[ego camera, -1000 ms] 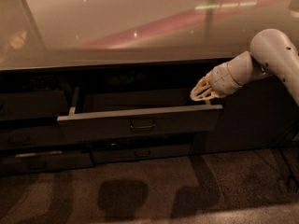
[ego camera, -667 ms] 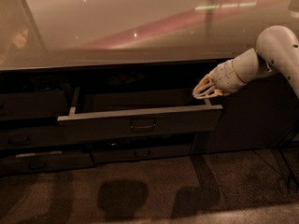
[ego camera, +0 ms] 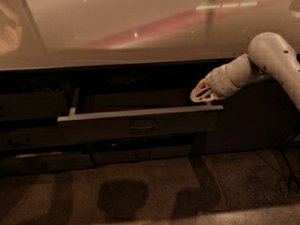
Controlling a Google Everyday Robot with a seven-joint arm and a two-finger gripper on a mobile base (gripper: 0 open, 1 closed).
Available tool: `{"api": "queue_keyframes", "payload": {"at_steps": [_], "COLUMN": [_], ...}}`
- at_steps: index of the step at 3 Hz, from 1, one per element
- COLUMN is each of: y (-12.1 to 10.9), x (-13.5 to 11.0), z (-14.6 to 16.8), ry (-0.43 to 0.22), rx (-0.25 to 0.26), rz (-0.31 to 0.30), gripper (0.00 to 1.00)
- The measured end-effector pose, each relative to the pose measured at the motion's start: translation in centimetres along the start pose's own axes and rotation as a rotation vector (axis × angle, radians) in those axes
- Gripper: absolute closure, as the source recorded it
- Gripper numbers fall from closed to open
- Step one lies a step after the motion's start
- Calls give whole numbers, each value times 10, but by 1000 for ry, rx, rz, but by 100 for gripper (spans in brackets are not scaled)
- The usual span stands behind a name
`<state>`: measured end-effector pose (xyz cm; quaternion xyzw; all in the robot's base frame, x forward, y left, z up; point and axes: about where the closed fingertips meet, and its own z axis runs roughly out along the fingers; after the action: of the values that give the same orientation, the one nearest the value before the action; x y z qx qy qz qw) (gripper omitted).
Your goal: Open top drawer
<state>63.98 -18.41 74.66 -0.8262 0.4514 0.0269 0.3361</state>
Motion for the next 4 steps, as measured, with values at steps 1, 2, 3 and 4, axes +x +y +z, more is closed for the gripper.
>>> {"api": "queue_keyframes", "payload": {"at_steps": [1, 2, 3, 4], "y": [0, -2, 1, -2], "x": [0, 18, 92, 95], "z": [0, 8, 31, 28], "ry": [0, 8, 66, 69], "rx": [0, -32, -103, -92], "rz": [0, 44, 155, 153], "gripper": [100, 100, 100, 100]}}
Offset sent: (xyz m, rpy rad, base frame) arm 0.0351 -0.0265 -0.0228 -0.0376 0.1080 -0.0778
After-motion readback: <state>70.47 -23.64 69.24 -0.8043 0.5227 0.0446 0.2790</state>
